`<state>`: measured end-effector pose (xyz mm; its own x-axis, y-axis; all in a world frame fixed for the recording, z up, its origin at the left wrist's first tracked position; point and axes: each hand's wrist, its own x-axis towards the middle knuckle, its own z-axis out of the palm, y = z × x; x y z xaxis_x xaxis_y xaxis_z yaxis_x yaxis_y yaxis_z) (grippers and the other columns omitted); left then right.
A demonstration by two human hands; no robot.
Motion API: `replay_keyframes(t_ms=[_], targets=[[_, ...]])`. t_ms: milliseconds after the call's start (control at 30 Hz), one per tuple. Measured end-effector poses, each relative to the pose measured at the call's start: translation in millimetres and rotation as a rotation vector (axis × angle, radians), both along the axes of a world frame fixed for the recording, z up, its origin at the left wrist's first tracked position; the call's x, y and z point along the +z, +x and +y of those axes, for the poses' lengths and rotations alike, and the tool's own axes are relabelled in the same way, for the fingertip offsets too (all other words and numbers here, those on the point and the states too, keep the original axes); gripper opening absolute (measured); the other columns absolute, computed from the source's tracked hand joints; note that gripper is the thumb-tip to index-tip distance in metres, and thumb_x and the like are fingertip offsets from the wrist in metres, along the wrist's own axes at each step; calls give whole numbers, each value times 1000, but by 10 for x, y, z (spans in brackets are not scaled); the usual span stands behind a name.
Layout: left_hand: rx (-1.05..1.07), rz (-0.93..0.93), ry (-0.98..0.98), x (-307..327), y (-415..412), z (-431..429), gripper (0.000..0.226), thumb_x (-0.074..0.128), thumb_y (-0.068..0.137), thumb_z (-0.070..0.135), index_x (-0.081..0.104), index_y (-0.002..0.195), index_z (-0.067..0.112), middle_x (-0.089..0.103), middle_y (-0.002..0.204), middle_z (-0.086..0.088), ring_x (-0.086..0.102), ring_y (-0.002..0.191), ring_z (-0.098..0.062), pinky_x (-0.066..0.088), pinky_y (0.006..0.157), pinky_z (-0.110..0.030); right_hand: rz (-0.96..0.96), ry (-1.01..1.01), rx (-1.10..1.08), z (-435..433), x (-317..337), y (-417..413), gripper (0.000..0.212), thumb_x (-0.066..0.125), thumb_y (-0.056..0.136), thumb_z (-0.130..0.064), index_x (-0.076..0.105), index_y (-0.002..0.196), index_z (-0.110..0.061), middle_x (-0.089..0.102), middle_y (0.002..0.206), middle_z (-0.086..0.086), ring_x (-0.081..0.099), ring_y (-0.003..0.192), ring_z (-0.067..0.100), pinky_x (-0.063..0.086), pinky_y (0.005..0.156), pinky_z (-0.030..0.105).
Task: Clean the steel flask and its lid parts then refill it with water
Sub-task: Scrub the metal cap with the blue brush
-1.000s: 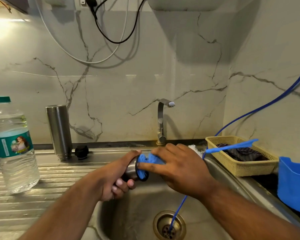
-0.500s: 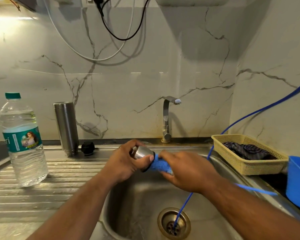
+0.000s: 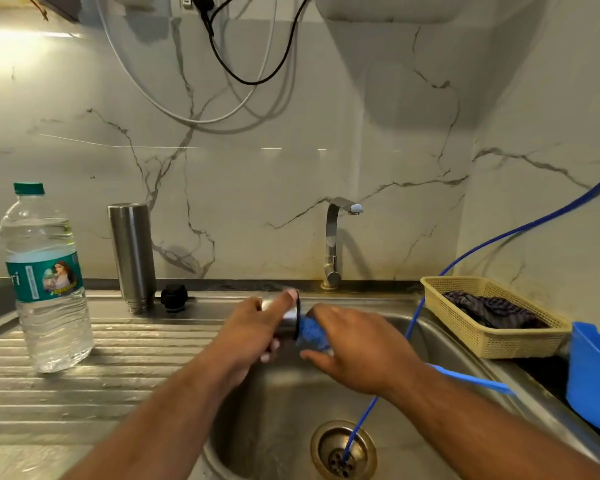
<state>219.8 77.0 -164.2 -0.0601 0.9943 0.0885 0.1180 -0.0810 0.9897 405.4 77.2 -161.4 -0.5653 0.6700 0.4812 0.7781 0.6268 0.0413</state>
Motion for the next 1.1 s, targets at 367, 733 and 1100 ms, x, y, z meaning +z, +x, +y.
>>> replay_keyframes(t_ms=[367, 733, 1100], targets=[[-404, 278, -293, 268, -278, -123, 54, 52, 94, 60, 61, 120, 13, 60, 66, -7, 32, 44, -5, 24, 39, -14, -141, 275, -28, 92, 193, 94, 33, 80, 72, -57, 62, 81, -31, 64, 70, -11, 54, 56, 11, 30, 57, 27], [13, -13, -77, 68, -77, -8, 53, 48, 100, 56, 62, 117, 8, 62, 70, -13, 40, 44, -9, 31, 40, -22, 6, 67, -36, -73, 86, -48, 48, 53, 102, -42, 29, 141, -28, 50, 132, -2, 60, 87, 11, 53, 72, 26], [-163, 458, -110, 138, -314, -37, 37, 51, 95, 63, 69, 101, 32, 65, 76, -1, 54, 62, -13, 31, 45, -19, -68, 182, 50, 24, 9, 17, 40, 50, 99, -50, 61, 133, -32, 67, 108, -11, 61, 87, 10, 46, 71, 28]])
